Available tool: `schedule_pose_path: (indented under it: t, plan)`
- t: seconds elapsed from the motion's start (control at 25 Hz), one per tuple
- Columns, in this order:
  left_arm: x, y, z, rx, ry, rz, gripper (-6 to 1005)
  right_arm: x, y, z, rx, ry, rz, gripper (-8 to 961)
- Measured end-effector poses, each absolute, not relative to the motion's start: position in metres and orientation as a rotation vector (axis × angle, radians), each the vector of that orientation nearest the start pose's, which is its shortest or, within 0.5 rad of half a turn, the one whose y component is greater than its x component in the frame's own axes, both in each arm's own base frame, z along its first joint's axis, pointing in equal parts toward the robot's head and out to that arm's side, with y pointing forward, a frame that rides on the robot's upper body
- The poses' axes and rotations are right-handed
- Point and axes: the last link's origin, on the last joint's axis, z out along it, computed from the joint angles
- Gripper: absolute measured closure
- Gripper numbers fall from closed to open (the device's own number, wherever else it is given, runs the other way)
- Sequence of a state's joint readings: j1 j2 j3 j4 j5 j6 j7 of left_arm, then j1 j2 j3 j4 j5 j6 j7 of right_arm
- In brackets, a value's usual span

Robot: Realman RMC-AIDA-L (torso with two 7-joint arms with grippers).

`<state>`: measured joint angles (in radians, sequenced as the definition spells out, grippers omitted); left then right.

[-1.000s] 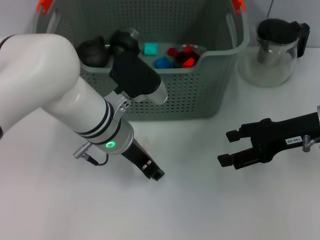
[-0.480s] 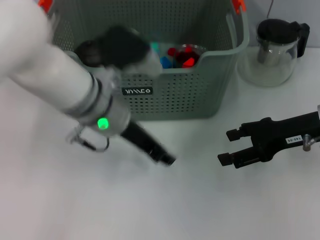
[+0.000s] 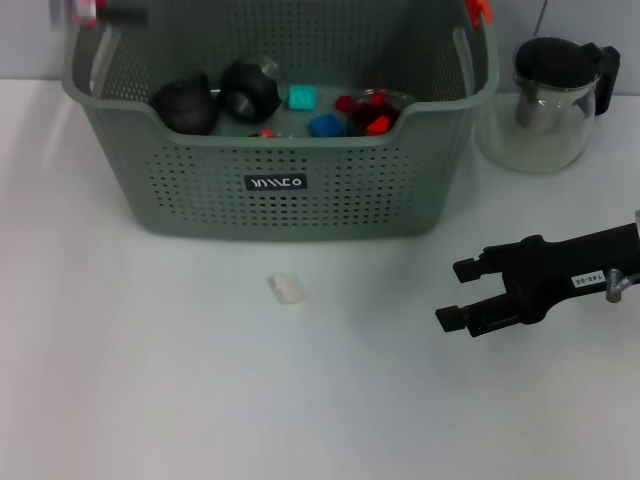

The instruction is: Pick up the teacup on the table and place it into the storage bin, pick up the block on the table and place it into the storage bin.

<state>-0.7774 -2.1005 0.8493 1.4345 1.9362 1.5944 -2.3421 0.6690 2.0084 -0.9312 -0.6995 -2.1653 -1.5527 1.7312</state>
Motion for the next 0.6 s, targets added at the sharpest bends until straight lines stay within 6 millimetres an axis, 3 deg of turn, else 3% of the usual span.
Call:
schedule_pose_path:
  t: [0.12, 0.28, 0.36, 0.6]
  plan:
    - [-0.054, 0.412, 0.102, -2.579, -0.586, -0.818, 555, 0.235, 0.354, -0.006, -2.974, 0.783, 0.243, 25]
    - [-0.058, 0.434, 0.094, -2.499, -0.612, -0.801, 529, 0.233, 0.354, -0.005, -2.979, 0.776, 0.244, 25]
    - [-0.059, 0.439, 0.091, -2.483, -0.611, -0.781, 516, 0.233, 0.354, -0.005, -2.980, 0.773, 0.243, 25]
    - [-0.056, 0.437, 0.091, -2.488, -0.588, -0.767, 308, 0.233, 0.355, -0.004, -2.980, 0.764, 0.241, 25]
